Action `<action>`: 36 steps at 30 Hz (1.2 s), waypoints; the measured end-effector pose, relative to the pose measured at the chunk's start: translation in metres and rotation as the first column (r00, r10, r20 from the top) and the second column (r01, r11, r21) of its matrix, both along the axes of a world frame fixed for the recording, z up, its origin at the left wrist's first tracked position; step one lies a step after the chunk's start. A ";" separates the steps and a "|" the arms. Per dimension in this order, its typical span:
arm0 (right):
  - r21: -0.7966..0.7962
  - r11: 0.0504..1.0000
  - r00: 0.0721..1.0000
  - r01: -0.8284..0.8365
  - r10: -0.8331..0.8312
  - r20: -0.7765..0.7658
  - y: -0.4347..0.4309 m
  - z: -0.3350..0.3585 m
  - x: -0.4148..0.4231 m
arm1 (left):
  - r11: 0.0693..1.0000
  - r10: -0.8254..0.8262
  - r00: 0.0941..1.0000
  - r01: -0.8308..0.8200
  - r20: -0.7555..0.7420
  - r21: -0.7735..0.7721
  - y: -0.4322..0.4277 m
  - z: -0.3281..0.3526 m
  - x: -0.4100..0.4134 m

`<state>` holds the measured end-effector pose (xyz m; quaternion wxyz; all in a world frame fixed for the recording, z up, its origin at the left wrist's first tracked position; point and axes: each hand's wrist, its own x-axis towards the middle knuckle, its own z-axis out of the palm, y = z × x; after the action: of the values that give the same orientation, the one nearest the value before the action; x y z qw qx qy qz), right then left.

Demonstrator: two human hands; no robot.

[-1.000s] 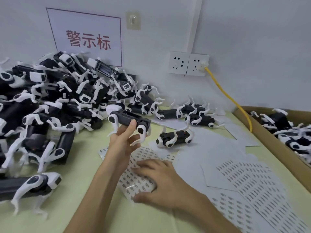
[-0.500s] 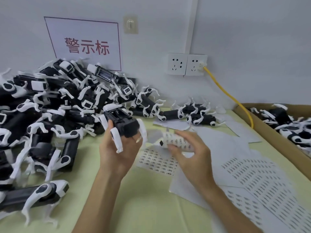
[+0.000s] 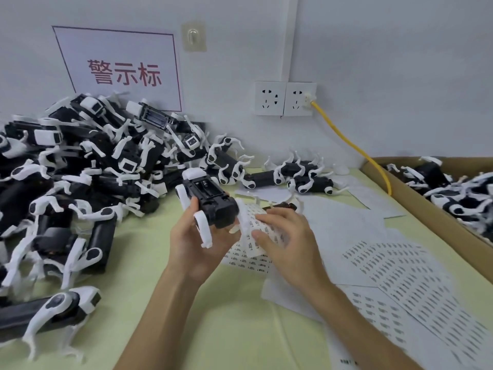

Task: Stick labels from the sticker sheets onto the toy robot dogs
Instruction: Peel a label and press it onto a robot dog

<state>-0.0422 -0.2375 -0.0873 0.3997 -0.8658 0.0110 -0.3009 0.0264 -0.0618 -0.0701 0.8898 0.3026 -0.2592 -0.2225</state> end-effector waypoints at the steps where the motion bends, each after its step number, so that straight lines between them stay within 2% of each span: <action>1: -0.038 0.999 1.000 0.026 -0.026 0.007 -0.001 0.001 0.000 | 1.000 -0.011 1.000 0.011 -0.015 0.005 -0.001 0.000 0.000; 5: -0.065 0.998 0.993 -0.017 0.024 0.119 -0.001 0.003 -0.003 | 0.997 0.012 0.999 -0.009 -0.030 0.082 -0.005 -0.004 -0.001; 9: -0.071 0.991 0.980 -0.114 0.124 0.157 -0.002 0.004 -0.004 | 0.999 -0.005 1.000 0.005 -0.006 0.052 -0.005 0.000 -0.003; 13: 0.006 0.992 0.983 -0.128 0.126 0.133 -0.006 0.006 -0.004 | 0.999 -0.046 0.999 0.046 -0.014 -0.010 -0.004 0.000 -0.003; 16: 0.014 0.990 0.984 -0.143 0.140 0.108 -0.006 0.004 -0.004 | 0.997 -0.011 0.998 0.006 0.057 0.081 -0.004 0.000 -0.004; 21: -0.037 0.985 0.977 -0.169 0.173 0.128 -0.007 0.000 -0.004 | 0.992 0.005 1.000 -0.006 0.008 0.124 -0.002 -0.006 0.001; 26: -0.084 0.976 0.968 -0.200 0.210 0.135 -0.006 -0.003 -0.003 | 0.986 -0.012 0.999 0.006 0.034 0.168 -0.001 -0.005 0.000; 36: 0.039 0.966 0.967 -0.254 0.255 -0.023 -0.010 -0.001 0.000 | 0.979 -0.037 0.999 0.035 0.005 0.202 -0.001 -0.008 0.001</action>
<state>-0.0425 -0.2477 -0.0879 0.4501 -0.8569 -0.0891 -0.2347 0.0273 -0.0630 -0.0782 0.8491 0.3876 -0.2448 -0.2624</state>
